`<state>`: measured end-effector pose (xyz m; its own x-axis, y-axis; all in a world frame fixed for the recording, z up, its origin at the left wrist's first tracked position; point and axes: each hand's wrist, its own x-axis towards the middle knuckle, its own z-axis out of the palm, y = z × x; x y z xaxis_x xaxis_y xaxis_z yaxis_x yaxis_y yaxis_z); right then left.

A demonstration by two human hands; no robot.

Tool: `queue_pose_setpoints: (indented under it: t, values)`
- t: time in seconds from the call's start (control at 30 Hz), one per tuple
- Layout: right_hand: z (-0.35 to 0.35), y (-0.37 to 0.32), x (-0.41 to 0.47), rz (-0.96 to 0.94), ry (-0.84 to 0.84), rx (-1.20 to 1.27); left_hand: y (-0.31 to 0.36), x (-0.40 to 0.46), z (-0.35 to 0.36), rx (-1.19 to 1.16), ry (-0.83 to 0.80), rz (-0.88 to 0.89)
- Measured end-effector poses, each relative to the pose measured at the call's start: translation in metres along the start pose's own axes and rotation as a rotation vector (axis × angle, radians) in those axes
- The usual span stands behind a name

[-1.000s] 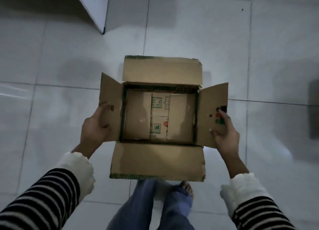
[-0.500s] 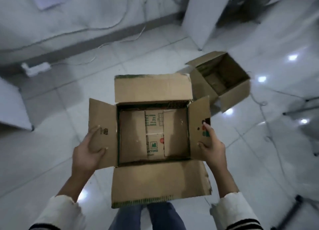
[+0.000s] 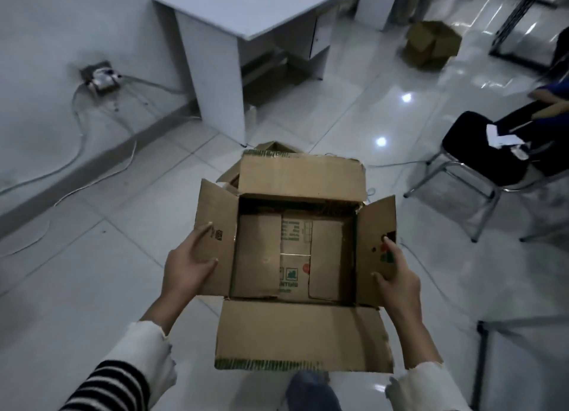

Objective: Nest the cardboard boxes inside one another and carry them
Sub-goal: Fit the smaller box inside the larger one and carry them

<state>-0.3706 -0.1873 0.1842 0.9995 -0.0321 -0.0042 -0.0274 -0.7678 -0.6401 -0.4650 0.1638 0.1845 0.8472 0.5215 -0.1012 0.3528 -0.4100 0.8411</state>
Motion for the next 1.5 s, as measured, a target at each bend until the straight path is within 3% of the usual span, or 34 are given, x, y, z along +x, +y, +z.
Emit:
queue_pose_setpoints:
  t: [0.3, 0.57, 0.63, 0.8, 1.1, 1.3, 1.43, 1.5]
  values:
    - [-0.065, 0.038, 0.227, -0.169, -0.124, -0.114, 0.087, 0.082, 0.135, -0.065, 0.133, -0.098]
    - [0.017, -0.004, 0.381, -0.397, -0.208, -0.127, 0.086, 0.171, 0.189, -0.004, 0.281, -0.243]
    - [0.074, -0.023, 0.480, -0.462, -0.364, -0.159, 0.072, 0.241, 0.220, -0.004, 0.385, -0.391]
    - [0.122, -0.040, 0.517, -0.516, -0.452, -0.117, 0.062, 0.276, 0.227, 0.025, 0.472, -0.497]
    - [0.272, -0.041, 0.635, -0.534, -0.746, -0.291, 0.006, 0.388, 0.298, 0.143, 0.416, -0.714]
    - [0.353, -0.028, 0.665, -0.543, -0.850, -0.354, -0.051, 0.428, 0.344, 0.191, 0.428, -0.803]
    - [0.389, -0.049, 0.677, -0.467, -0.935, -0.207, -0.076, 0.443, 0.347, 0.265, 0.477, -0.819]
    - [0.402, -0.058, 0.681, -0.488, -0.972, -0.291, -0.083, 0.450, 0.344, 0.274, 0.496, -0.849]
